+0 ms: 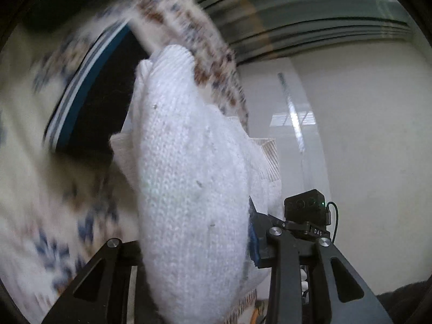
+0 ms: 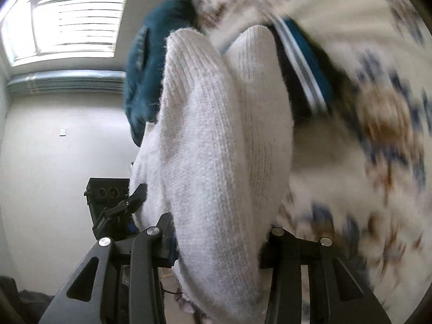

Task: Fold small clothes
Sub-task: 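Lift the sweater end with both grippers and fold it over onto the rest, then open both grippers and lay the folded sweater on the striped garment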

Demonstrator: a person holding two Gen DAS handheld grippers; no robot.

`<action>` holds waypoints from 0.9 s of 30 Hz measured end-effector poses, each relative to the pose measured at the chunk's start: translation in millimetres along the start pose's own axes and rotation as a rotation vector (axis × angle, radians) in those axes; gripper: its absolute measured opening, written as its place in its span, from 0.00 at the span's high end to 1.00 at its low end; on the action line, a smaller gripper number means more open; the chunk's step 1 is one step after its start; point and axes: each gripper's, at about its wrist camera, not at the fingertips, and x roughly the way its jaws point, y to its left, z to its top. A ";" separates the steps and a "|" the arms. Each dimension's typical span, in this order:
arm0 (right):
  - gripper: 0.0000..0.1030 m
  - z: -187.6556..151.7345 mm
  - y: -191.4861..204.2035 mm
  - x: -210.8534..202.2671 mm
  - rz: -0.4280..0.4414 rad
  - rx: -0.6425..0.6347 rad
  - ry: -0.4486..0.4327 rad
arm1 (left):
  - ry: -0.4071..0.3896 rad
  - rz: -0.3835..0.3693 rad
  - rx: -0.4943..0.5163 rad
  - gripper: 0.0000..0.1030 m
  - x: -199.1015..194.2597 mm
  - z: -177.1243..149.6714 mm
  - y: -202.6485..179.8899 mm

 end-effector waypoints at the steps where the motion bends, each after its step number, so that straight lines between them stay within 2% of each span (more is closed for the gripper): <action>1: 0.59 17.1 5.6 0.3 0.004 -0.013 -0.015 | -0.015 0.008 0.020 0.70 1.7 15.9 0.1; 3: 0.59 60.9 19.1 17.5 0.001 -0.048 -0.044 | -0.045 0.035 0.059 0.69 11.4 50.3 0.4; 5: 0.59 105.9 20.1 43.9 -0.009 -0.065 -0.054 | -0.063 0.069 0.066 0.69 26.6 89.5 20.7; 7: 0.59 135.5 11.0 65.7 -0.022 -0.057 -0.051 | -0.062 0.104 0.049 0.69 47.4 112.3 42.0; 9: 0.59 168.8 4.7 105.8 -0.058 -0.044 -0.028 | -0.039 0.167 0.041 0.69 69.8 128.8 70.6; 10: 0.59 181.7 -4.4 120.8 -0.086 -0.039 -0.011 | -0.019 0.196 0.031 0.69 78.5 135.3 83.3; 11: 0.59 191.2 -12.9 133.4 -0.114 -0.030 0.010 | 0.000 0.208 0.021 0.69 81.0 127.3 97.7; 13: 0.58 202.9 -24.8 145.6 -0.152 -0.016 0.023 | 0.021 0.204 -0.004 0.66 83.2 119.7 116.3; 14: 0.56 207.5 -30.1 149.6 -0.157 0.000 0.033 | 0.021 0.199 -0.014 0.65 82.2 118.8 118.5; 16: 0.45 208.9 -28.9 147.1 -0.175 0.004 0.041 | 0.016 0.194 -0.032 0.62 73.9 114.9 116.4; 18: 0.34 208.0 -16.1 142.2 -0.300 -0.062 0.023 | -0.010 0.271 0.006 0.59 63.7 110.2 103.8; 19: 0.30 204.2 -3.6 139.5 -0.408 -0.124 0.006 | -0.029 0.332 0.045 0.56 60.1 108.7 94.6; 20: 0.23 199.6 5.7 137.7 -0.486 -0.166 -0.011 | -0.055 0.402 0.098 0.47 54.9 104.4 81.5; 21: 0.19 191.3 18.6 135.3 -0.582 -0.228 -0.040 | -0.081 0.457 0.139 0.30 52.2 103.6 72.0; 22: 0.18 180.3 32.2 130.8 -0.672 -0.281 -0.065 | -0.115 0.513 0.185 0.20 48.5 100.1 62.3; 23: 0.12 169.5 44.8 129.4 -0.774 -0.333 -0.095 | -0.147 0.554 0.224 0.01 43.1 94.8 50.9; 25: 0.00 149.6 63.1 123.5 -0.875 -0.393 -0.145 | -0.181 0.656 0.269 0.00 38.7 86.0 36.7; 27: 0.00 133.4 69.5 118.9 -0.911 -0.384 -0.183 | -0.182 0.748 0.294 0.00 39.0 79.3 25.7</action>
